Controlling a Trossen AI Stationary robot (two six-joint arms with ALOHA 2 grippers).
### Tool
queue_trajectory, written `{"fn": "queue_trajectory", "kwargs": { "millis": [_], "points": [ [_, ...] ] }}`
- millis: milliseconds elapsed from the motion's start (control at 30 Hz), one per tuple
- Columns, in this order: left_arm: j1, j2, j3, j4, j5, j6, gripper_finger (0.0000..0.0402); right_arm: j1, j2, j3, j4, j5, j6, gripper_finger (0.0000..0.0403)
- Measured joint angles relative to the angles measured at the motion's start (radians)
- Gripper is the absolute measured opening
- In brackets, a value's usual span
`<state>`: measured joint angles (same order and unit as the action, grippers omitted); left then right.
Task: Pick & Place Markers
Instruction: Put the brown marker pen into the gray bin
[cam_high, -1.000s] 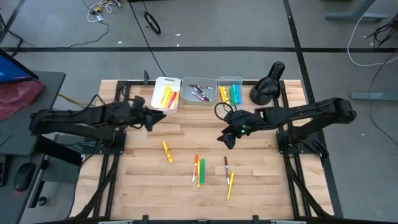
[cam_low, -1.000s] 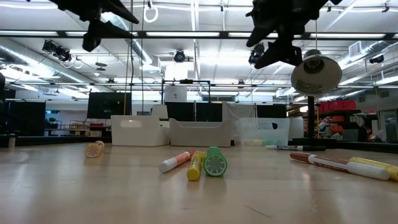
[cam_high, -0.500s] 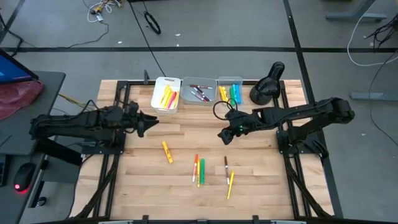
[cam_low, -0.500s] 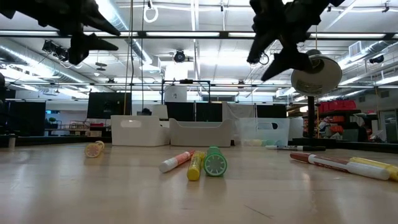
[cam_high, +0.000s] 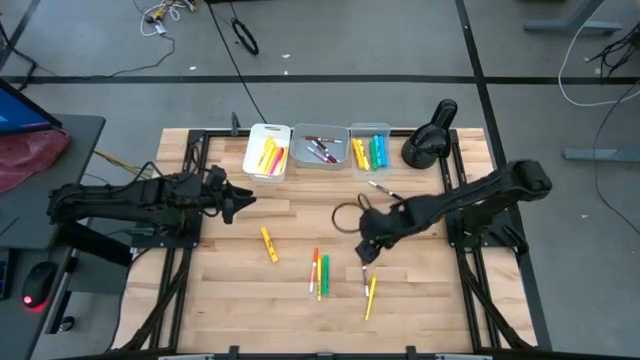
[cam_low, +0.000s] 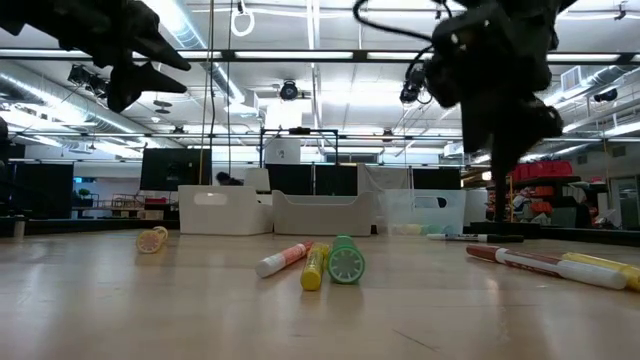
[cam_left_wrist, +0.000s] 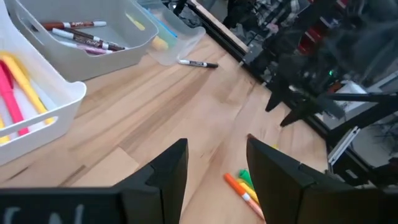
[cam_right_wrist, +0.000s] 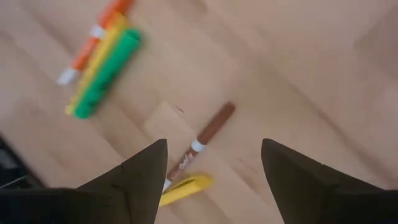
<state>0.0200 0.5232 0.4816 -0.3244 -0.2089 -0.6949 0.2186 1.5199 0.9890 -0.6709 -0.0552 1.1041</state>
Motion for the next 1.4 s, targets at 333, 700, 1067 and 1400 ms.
{"fn": "queue_trajectory", "kwargs": {
  "millis": [333, 700, 1067, 1400],
  "points": [
    [0.0, 0.0, 0.0, -0.018, 0.006, 0.0, 0.0172, 0.055, 0.222, 0.0, 0.15, -0.014, 0.217, 0.0258],
    [0.0, 0.0, 0.0, -0.019, 0.03, -0.006, 0.0172, 0.073, 0.288, 0.003, 0.12, 0.081, 0.303, 0.0145],
    [0.0, 0.0, 0.0, -0.019, 0.026, -0.028, 0.0172, 0.06, 0.303, 0.004, 0.103, 0.177, 0.299, 0.0015],
    [0.0, 0.0, 0.0, -0.019, 0.027, -0.053, 0.0172, -0.008, 0.238, -0.008, 0.143, 0.344, 0.273, 0.0027]
  ]
}}
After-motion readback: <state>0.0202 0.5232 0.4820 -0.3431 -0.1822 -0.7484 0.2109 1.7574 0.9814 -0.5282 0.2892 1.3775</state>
